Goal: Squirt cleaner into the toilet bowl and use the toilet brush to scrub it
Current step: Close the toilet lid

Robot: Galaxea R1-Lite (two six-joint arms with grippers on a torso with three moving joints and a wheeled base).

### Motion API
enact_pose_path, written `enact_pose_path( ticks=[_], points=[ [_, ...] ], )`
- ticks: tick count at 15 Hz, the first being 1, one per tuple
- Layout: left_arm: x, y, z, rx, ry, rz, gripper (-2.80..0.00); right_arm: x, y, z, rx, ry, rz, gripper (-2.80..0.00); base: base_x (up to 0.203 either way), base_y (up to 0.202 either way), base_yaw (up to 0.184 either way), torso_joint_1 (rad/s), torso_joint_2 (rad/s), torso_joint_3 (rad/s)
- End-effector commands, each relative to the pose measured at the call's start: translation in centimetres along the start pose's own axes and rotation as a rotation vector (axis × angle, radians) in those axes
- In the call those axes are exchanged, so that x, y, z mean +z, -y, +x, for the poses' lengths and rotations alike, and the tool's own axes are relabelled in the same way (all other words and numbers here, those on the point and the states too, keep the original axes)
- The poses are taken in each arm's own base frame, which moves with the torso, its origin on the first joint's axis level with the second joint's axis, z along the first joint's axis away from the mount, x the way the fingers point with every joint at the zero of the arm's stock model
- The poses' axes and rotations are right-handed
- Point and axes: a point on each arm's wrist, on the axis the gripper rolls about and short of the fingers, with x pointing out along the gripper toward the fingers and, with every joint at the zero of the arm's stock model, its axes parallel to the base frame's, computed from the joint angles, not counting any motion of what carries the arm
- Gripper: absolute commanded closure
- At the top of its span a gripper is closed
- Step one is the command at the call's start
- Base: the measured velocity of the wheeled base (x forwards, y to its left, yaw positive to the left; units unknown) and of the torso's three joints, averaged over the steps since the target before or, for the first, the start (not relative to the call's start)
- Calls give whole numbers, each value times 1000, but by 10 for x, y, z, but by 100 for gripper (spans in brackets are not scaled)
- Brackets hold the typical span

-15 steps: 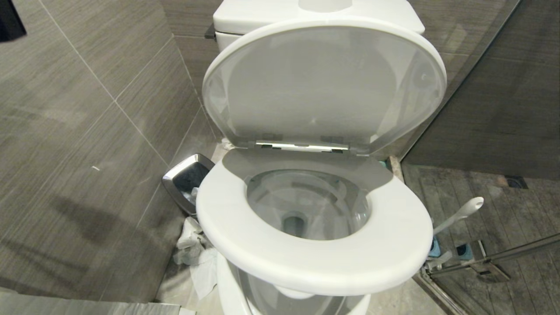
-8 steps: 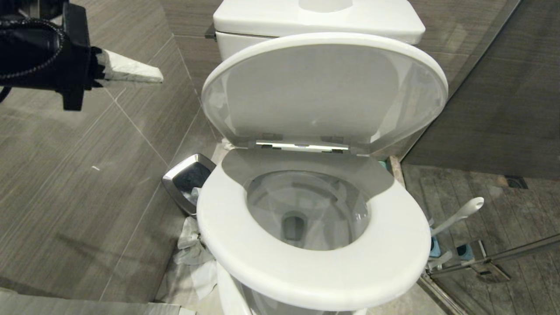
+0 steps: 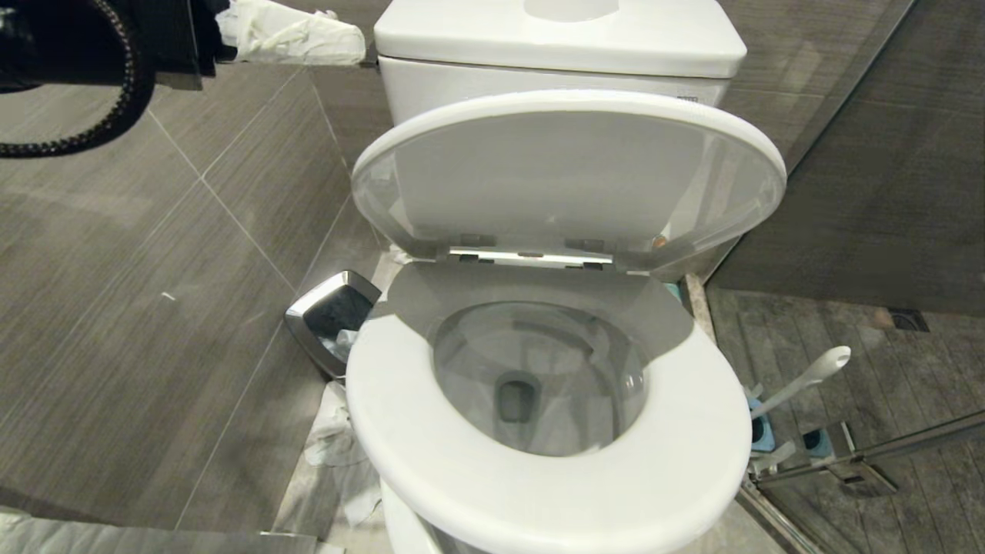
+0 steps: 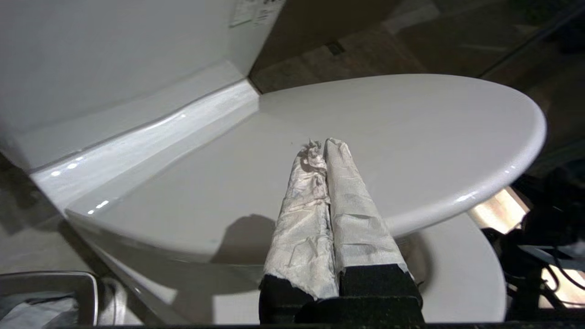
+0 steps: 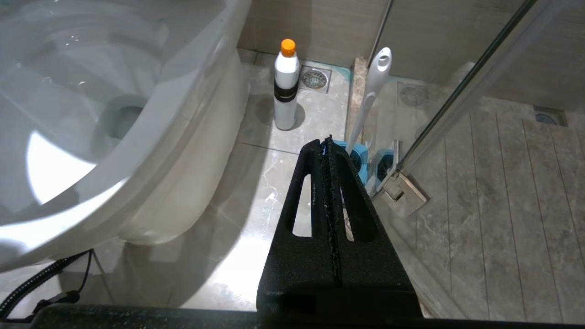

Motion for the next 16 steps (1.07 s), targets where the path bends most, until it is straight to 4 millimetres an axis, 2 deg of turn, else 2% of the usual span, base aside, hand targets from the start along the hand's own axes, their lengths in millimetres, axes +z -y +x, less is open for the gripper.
enact_pose_path(
  ticks=[1, 6, 10, 14, 16],
  points=[
    [-4, 10, -3, -34, -12, -3, 0, -7, 0, 2, 1, -25, -1, 0, 0, 0, 0, 0, 0, 0],
    [-25, 12, 8, -67, -93, -45, 0, -7, 0, 2, 1, -25, -1, 0, 0, 0, 0, 0, 0, 0],
    [-52, 13, 19, -95, -198, -104, 0, -7, 0, 2, 1, -24, -1, 0, 0, 0, 0, 0, 0, 0],
    [-74, 21, 18, -127, -312, -161, 0, -7, 0, 2, 1, -24, -1, 0, 0, 0, 0, 0, 0, 0],
    [-90, 24, 12, -127, -425, -229, 0, -7, 0, 2, 1, -24, -1, 0, 0, 0, 0, 0, 0, 0]
  ],
)
